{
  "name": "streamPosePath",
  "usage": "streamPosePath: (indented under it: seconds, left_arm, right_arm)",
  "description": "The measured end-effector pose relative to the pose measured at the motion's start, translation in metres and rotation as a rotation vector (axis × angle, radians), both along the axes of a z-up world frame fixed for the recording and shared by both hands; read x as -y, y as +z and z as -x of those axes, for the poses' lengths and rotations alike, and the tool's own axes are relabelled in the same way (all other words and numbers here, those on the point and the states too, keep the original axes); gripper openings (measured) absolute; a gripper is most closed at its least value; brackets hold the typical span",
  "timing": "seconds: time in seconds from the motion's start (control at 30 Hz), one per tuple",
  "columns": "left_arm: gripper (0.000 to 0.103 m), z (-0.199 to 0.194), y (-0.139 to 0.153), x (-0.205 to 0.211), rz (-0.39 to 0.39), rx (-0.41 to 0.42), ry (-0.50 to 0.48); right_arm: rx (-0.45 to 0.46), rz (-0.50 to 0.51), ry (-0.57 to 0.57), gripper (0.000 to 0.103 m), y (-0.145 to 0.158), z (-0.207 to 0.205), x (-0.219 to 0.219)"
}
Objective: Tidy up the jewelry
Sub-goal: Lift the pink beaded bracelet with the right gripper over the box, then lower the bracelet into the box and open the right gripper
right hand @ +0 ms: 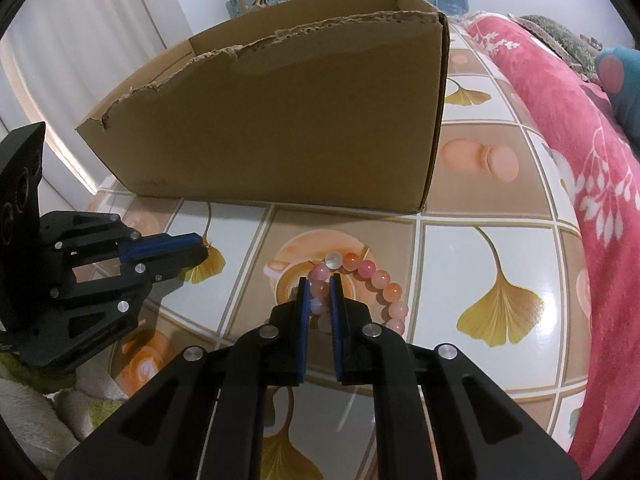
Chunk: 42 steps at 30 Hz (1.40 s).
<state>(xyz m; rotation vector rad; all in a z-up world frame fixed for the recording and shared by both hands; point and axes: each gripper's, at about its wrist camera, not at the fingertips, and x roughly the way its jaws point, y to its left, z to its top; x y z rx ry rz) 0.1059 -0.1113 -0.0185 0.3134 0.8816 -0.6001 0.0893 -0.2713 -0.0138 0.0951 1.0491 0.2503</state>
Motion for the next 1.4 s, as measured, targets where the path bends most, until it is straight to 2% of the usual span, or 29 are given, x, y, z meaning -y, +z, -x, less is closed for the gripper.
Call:
streamPosePath:
  seconds: [0.23, 0.57, 0.9, 1.03, 1.1, 1.13, 1.23, 1.4]
  left_arm:
    - [0.000, 0.004, 0.009, -0.003, 0.020, 0.013, 0.001]
    - [0.000, 0.021, 0.052, -0.020, 0.094, 0.088, 0.033]
    - [0.000, 0.027, 0.120, -0.031, 0.262, 0.182, 0.013]
    - [0.000, 0.009, 0.148, -0.037, 0.339, 0.216, -0.001]
    - [0.000, -0.006, 0.155, -0.036, 0.343, 0.218, -0.002]
    - [0.000, -0.012, 0.155, -0.035, 0.339, 0.217, -0.004]
    - [0.000, -0.044, 0.152, -0.030, 0.345, 0.145, -0.007]
    - [0.000, -0.097, 0.127, -0.010, 0.348, -0.019, -0.023]
  right_arm:
    - [0.025, -0.044, -0.023, 0.010, 0.006, 0.006, 0.007]
    - [0.106, -0.132, -0.056, 0.010, 0.042, 0.015, 0.023]
    - [0.253, -0.149, -0.022, 0.010, 0.099, 0.020, 0.026]
    - [0.348, -0.138, 0.023, 0.010, 0.135, 0.010, 0.022]
    - [0.384, -0.138, 0.043, 0.010, 0.147, 0.001, 0.021]
    - [0.400, -0.139, 0.054, 0.010, 0.153, -0.005, 0.020]
    - [0.425, -0.127, 0.076, 0.010, 0.162, -0.026, 0.017]
    - [0.377, -0.121, 0.102, 0.010, 0.150, -0.070, 0.016]
